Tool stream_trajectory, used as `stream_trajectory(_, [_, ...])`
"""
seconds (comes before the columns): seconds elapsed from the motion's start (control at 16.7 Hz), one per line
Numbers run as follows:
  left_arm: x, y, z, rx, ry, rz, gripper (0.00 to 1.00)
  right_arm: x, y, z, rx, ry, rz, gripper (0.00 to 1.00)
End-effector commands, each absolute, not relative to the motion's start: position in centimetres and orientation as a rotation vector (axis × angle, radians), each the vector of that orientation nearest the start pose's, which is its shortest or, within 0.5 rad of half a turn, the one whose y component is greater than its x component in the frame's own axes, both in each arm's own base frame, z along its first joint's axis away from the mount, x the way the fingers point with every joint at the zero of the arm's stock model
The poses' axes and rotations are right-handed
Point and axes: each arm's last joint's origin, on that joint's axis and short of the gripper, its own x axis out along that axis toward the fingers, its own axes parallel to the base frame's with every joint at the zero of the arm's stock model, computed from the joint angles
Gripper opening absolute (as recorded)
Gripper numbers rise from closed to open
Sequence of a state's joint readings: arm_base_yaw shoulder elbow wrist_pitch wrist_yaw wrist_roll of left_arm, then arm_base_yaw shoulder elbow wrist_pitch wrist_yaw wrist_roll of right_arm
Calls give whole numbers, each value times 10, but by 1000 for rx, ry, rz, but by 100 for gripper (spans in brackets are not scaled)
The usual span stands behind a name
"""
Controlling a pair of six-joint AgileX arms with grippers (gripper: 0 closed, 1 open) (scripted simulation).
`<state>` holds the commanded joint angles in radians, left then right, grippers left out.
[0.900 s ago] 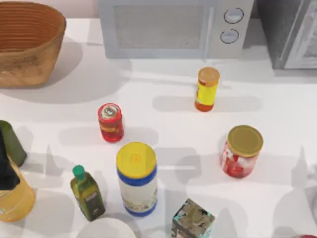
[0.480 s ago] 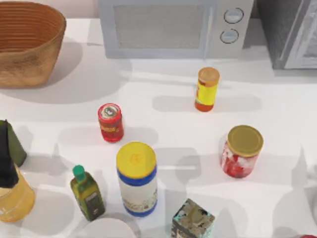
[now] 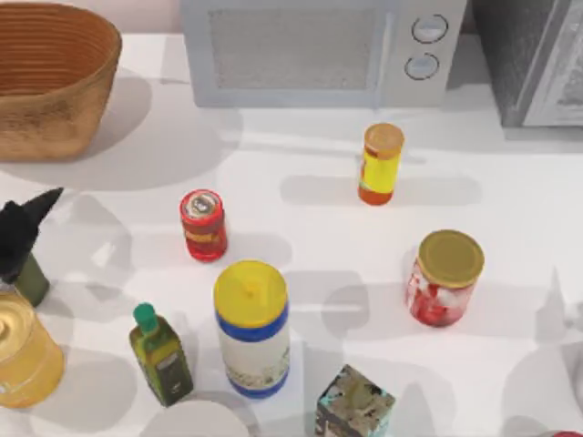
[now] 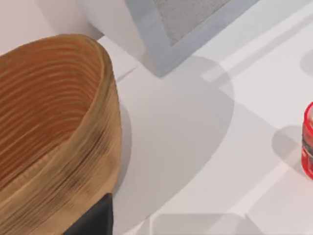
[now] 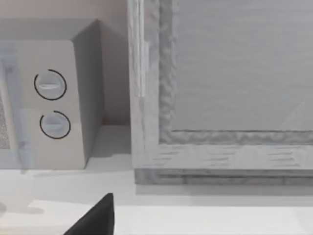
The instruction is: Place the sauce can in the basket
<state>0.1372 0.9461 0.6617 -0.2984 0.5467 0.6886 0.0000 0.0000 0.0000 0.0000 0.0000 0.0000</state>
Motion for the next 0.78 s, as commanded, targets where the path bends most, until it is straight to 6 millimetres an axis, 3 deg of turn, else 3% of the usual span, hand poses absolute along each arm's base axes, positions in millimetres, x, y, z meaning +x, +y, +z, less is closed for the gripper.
stream_trajectory(0.18, [266,13,230,495,489,-830,100,106,-1,160,0,0,0,100])
stream_trajectory(0.36, [316,3,189,486,526,-1080,100,106,-1,160,0,0,0,100])
stream_trajectory(0.54, [346,-13,148,464,518,-1266,100,106,-1,160,0,0,0,100])
stream_trajectory(0.78, [360,-24,116,451,489,-1389,100,106,-1,160,0,0,0,100])
